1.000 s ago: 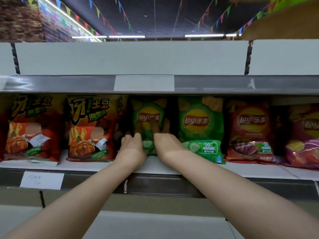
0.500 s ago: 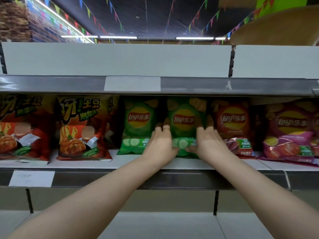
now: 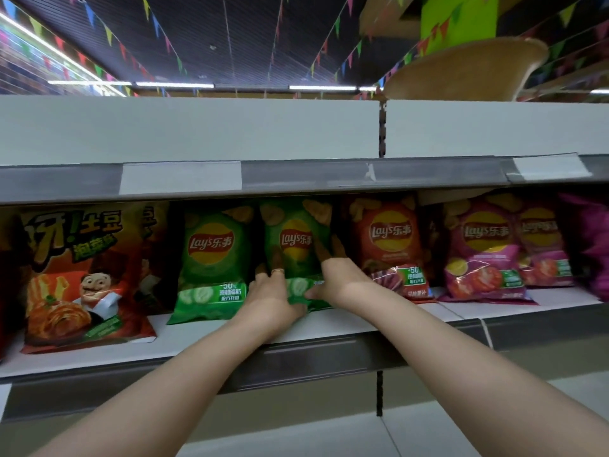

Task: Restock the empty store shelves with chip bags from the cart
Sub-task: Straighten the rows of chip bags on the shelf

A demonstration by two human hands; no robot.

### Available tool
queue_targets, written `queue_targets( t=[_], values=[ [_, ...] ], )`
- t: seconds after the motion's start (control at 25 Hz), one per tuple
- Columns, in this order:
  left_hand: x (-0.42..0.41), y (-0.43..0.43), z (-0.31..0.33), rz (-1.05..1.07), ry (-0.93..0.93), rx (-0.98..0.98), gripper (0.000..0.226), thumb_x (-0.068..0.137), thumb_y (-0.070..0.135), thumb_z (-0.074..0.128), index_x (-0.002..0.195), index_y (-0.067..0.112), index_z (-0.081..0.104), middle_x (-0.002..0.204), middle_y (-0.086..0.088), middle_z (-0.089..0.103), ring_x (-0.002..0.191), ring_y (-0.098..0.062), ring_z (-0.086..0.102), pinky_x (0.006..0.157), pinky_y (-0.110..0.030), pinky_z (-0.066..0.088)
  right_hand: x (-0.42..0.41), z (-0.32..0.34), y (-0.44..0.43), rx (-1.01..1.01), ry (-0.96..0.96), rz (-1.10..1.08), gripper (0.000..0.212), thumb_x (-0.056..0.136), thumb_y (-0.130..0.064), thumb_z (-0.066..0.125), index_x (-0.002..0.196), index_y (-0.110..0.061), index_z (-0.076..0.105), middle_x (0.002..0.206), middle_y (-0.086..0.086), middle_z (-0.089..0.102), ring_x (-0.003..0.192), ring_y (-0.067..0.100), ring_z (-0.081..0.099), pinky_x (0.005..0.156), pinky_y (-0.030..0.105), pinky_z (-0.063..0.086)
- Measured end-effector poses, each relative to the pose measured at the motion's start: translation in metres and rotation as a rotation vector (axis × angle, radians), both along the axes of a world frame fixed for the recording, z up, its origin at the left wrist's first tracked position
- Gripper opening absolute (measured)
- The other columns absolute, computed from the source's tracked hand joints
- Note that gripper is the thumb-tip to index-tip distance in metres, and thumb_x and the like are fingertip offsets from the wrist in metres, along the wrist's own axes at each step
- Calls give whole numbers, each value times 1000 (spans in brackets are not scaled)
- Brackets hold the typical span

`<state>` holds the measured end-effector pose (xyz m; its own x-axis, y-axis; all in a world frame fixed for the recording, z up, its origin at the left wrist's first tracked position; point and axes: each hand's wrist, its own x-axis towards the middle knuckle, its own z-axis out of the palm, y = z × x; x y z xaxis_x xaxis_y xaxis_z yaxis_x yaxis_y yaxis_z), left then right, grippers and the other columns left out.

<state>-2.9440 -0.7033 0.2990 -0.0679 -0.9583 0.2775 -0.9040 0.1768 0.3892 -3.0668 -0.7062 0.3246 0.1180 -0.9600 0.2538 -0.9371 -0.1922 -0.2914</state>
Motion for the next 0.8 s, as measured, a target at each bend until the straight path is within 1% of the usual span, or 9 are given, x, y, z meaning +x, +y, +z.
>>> queue_targets(
  t=[0.2,0.28,0.36,0.44,0.48,0.56,0.64,0.72,0.8],
  values=[
    [1,-7,-2,-9,57,16,65,87,40,61,136,9,33,138,-15,33,126,-31,40,103,-36,38,-4,-3,12,-126,-44,-63,66,87,-33,62,142,-12,31,148,15,24,128,31,41,102,36,39],
    [-1,-2,-1,-9,80,-11,64,88,38,60,137,8,31,135,-17,34,126,-32,37,103,-36,35,-11,-5,22,-283,-83,-80,59,91,-34,56,140,-11,32,140,17,32,122,32,44,98,35,40],
    [0,7,-3,-23,-8,-228,67,86,32,64,137,2,32,129,-22,38,119,-38,39,99,-39,37,-19,-8,29,-422,-97,-102,53,93,-32,52,138,-9,35,127,17,40,115,33,46,91,34,40],
    [-2,10,-6,-68,-174,-547,71,70,21,78,127,-4,45,107,-26,49,97,-43,50,84,-46,48,-31,-7,31,-478,-91,-157,47,93,-29,52,132,-6,40,121,17,41,111,35,46,85,33,40],
    [-7,14,-5,-106,-198,-661,73,67,20,79,128,-4,46,104,-24,50,93,-42,50,82,-47,49,-39,-6,32,-491,-59,-197,44,93,-30,53,127,-4,43,120,18,42,110,35,46,85,34,39],
    [-25,22,-2,-204,-186,-579,77,81,26,66,145,6,26,124,-16,37,115,-33,37,101,-41,36,-60,-4,30,-486,56,-287,45,91,-33,55,122,-1,44,119,20,45,110,36,45,89,37,37],
    [-48,25,0,-286,-21,-459,79,89,31,58,150,16,9,133,-7,26,129,-23,25,106,-30,24,-83,-2,28,-391,115,-329,53,89,-36,58,127,-3,41,122,19,44,114,35,42,92,38,38],
    [-77,20,2,-291,77,-333,84,88,31,61,151,16,6,135,-8,28,133,-24,28,107,-30,27,-101,2,25,-228,78,-327,56,89,-32,61,133,-7,37,128,16,41,120,31,40,92,37,41],
    [-105,14,6,-221,131,-180,88,86,34,64,150,14,7,137,-12,31,132,-28,34,106,-31,30,-114,6,19,-128,112,-309,52,88,-26,63,133,-10,41,129,14,44,120,30,43,87,36,44]
  ],
)
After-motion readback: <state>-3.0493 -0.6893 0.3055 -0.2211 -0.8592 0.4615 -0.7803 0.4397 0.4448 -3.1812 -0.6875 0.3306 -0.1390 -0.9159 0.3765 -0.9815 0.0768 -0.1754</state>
